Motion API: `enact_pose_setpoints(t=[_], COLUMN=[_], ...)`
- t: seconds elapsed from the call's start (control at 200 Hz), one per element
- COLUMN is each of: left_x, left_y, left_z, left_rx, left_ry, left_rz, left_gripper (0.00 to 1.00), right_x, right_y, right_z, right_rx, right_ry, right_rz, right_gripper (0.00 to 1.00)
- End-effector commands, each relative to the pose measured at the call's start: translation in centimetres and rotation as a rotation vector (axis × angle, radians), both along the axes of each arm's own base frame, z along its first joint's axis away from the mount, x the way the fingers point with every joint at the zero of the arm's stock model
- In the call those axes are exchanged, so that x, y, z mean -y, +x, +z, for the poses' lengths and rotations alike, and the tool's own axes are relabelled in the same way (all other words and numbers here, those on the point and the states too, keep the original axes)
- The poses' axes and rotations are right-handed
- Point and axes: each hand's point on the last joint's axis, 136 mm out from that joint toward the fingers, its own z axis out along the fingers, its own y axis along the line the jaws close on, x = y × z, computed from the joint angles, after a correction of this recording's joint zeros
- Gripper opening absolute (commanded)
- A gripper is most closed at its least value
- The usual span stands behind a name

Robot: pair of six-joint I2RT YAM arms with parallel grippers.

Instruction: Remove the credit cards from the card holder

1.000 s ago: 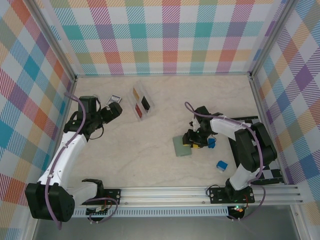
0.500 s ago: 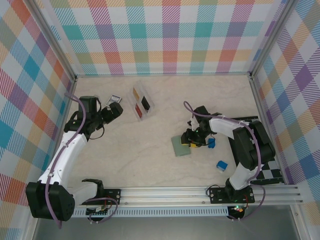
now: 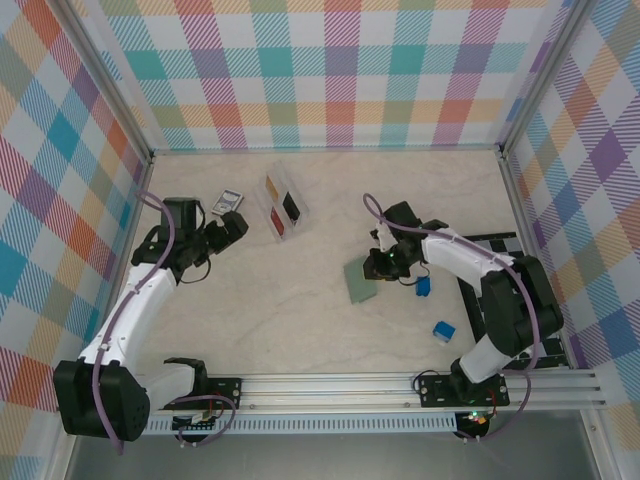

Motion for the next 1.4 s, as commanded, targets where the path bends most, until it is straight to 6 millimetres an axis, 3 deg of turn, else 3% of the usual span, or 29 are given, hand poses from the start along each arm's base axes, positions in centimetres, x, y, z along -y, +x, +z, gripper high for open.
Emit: enact_pose_setpoints(t=[0.0, 0.165, 0.41, 0.525, 0.68, 0.755, 0.865, 0.965, 1.05, 1.15, 1.245, 1.395], left_x=[-0.6, -1.0, -1.7, -2.1, -2.6, -2.8, -2.8, -2.4, -2.1, -1.9, -1.7, -0.6], left_y=[-0.7, -1.1, -1.8, -2.1, -2.4, -2.6, -2.8, -2.8, -2.7, -2.7, -2.6, -2.1], left_z=[-0.7, -1.3, -2.0, -2.0, -2.3, -2.4, -2.7, -2.7, -2.8, -2.9, -3.0, -3.3], left_rx=[-0.024, -0.041, -0.077, -0.083, -0.098, -0.109, -0.130, -0.134, -0.137, -0.144, -0.151, -0.163], left_ry=[0.010, 0.033, 0.070, 0.086, 0.108, 0.114, 0.108, 0.085, 0.075, 0.065, 0.053, -0.003], left_rz=[0.021, 0.028, 0.050, 0.062, 0.086, 0.096, 0.100, 0.092, 0.083, 0.074, 0.070, 0.043], left_gripper=[1.00, 1.00, 1.00, 1.00, 1.00, 1.00, 1.00, 1.00, 1.00, 1.00, 1.00, 1.00], right_x=[1.1, 3.5, 6.8, 6.4, 3.8, 2.2, -1.5, -4.5, -5.6, -5.6, -4.4, -1.9], right_y=[0.9, 2.0, 3.4, 3.7, 3.4, 3.0, 1.8, 0.8, 0.5, 0.7, 1.3, 2.2], right_z=[2.8, 4.6, 3.6, 3.2, 1.8, 0.7, -0.6, -0.8, -0.2, 1.0, 1.6, 0.0], right_rx=[0.119, 0.218, 0.266, 0.276, 0.278, 0.260, 0.221, 0.185, 0.180, 0.206, 0.207, 0.109], right_ry=[-0.086, -0.282, -0.666, -0.790, -0.870, -0.857, -0.705, -0.545, -0.460, -0.418, -0.398, -0.341], right_rz=[0.004, -0.008, -0.001, 0.019, 0.054, 0.061, 0.086, 0.101, 0.089, 0.057, -0.012, -0.113], right_gripper=[0.17, 0.17, 0.19, 0.19, 0.21, 0.26, 0.33, 0.41, 0.48, 0.60, 0.66, 0.68])
